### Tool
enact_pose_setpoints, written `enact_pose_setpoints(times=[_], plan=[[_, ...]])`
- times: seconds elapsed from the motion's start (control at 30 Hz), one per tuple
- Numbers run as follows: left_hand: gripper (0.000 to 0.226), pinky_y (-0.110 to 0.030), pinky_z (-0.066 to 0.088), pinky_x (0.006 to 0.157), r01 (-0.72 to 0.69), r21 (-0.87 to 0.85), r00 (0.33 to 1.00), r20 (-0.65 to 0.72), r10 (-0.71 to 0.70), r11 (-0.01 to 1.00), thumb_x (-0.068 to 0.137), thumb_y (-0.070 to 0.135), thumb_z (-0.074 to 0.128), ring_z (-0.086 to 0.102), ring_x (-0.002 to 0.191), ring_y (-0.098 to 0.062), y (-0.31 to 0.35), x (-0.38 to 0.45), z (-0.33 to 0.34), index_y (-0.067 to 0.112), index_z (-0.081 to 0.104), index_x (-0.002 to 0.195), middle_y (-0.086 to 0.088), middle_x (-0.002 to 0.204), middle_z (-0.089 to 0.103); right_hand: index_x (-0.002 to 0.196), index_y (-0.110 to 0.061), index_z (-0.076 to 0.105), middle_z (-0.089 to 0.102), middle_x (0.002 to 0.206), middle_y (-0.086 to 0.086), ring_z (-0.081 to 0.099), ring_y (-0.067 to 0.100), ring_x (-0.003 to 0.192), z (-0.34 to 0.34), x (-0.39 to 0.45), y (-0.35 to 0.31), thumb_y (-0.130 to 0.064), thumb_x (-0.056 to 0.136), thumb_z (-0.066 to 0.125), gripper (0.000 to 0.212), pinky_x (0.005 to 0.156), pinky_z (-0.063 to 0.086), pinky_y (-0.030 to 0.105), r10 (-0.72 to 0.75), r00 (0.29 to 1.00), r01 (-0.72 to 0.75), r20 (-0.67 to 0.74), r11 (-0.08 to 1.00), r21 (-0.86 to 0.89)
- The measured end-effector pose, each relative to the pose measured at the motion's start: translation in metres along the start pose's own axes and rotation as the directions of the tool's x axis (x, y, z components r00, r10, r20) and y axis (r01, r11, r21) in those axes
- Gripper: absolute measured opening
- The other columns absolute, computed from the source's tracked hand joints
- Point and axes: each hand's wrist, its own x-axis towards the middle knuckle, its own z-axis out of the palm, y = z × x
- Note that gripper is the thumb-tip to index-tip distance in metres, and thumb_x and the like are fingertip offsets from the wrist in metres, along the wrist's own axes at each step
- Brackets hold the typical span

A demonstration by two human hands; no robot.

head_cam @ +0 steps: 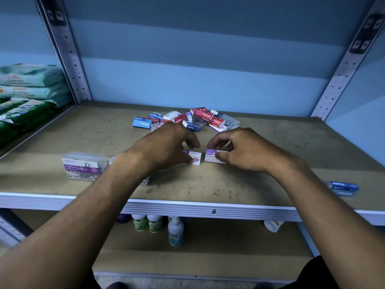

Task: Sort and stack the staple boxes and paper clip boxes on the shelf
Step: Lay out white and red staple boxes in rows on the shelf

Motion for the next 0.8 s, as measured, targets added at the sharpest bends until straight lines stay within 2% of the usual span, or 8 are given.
enact_pose_setpoints(times=[0.07, 0.17, 0.33, 0.43, 0.5, 0.63, 0.8], plan=[[0.033, -0.013, 0.046, 0.073, -0.012, 0.001, 1.0, 0.006, 0.012, 1.0, 0.079, 0.025, 0.079, 0.06, 0.085, -0.002, 0.001, 0.001, 0.002, 0.025, 0.072, 0.111, 0.012, 0.106, 0.07, 0.108, -0.031, 0.074, 0.073, 0.099, -0.018, 0.063, -0.011, 0.081, 0.001, 0.001, -0.001, -0.017, 0.089, 0.069, 0.024, 0.065, 0.042, -0.001, -0.005, 1.0, 0.005, 0.003, 1.0, -0.013], [0.021, -0.017, 0.049, 0.075, -0.04, 0.012, 0.999, 0.014, 0.04, 0.999, 0.081, 0.023, 0.077, 0.059, 0.079, 0.002, 0.004, 0.002, 0.002, 0.027, 0.076, 0.101, 0.014, 0.099, 0.073, 0.108, -0.029, 0.074, 0.073, 0.099, -0.016, 0.063, -0.01, 0.082, 0.001, 0.0, -0.002, -0.011, 0.089, 0.067, 0.027, 0.068, 0.044, 0.0, -0.019, 1.0, 0.019, 0.005, 1.0, -0.02], [0.019, -0.015, 0.048, 0.071, -0.052, 0.018, 0.999, -0.01, 0.052, 0.998, 0.081, 0.018, 0.076, 0.056, 0.07, 0.011, 0.003, -0.002, -0.002, 0.025, 0.077, 0.098, 0.012, 0.093, 0.074, 0.103, -0.027, 0.076, 0.074, 0.094, -0.013, 0.063, -0.007, 0.073, 0.001, -0.003, -0.007, -0.002, 0.087, 0.065, 0.031, 0.068, 0.048, 0.005, -0.041, 0.999, 0.041, -0.012, 0.999, 0.0], [0.017, -0.004, 0.041, 0.064, -0.051, 0.016, 0.998, -0.039, 0.051, 0.999, 0.079, 0.019, 0.078, 0.055, 0.069, 0.018, 0.0, -0.01, -0.01, 0.026, 0.077, 0.095, 0.016, 0.085, 0.072, 0.101, -0.027, 0.076, 0.073, 0.09, -0.015, 0.064, -0.008, 0.075, 0.001, -0.009, -0.013, -0.002, 0.085, 0.066, 0.031, 0.073, 0.052, 0.011, -0.057, 0.998, 0.057, -0.003, 0.998, 0.037], [0.017, -0.001, 0.038, 0.062, -0.042, 0.018, 0.998, -0.053, 0.043, 0.999, 0.077, 0.02, 0.079, 0.053, 0.068, 0.023, -0.001, -0.017, -0.016, 0.028, 0.077, 0.092, 0.02, 0.078, 0.068, 0.101, -0.027, 0.077, 0.073, 0.088, -0.015, 0.066, -0.005, 0.076, 0.001, -0.013, -0.02, -0.003, 0.085, 0.068, 0.03, 0.075, 0.054, 0.016, -0.071, 0.997, 0.071, -0.003, 0.995, 0.075], [0.018, -0.001, 0.038, 0.062, -0.035, 0.03, 0.998, -0.054, 0.036, 0.999, 0.074, 0.022, 0.082, 0.054, 0.069, 0.023, -0.005, -0.03, -0.023, 0.03, 0.078, 0.089, 0.023, 0.078, 0.07, 0.102, -0.026, 0.077, 0.074, 0.088, -0.013, 0.068, 0.001, 0.077, 0.0, -0.022, -0.032, -0.004, 0.084, 0.072, 0.028, 0.077, 0.057, 0.023, -0.105, 0.995, 0.104, 0.001, 0.988, 0.117], [0.016, -0.005, 0.041, 0.063, -0.019, 0.01, 1.0, -0.002, 0.019, 1.0, 0.074, 0.025, 0.082, 0.055, 0.069, 0.023, -0.009, -0.045, -0.027, 0.03, 0.078, 0.088, 0.026, 0.076, 0.067, 0.102, -0.025, 0.077, 0.075, 0.088, -0.012, 0.067, -0.004, 0.075, -0.001, -0.03, -0.04, -0.003, 0.083, 0.074, 0.029, 0.077, 0.057, 0.022, -0.138, 0.99, 0.133, 0.039, 0.986, 0.104]])
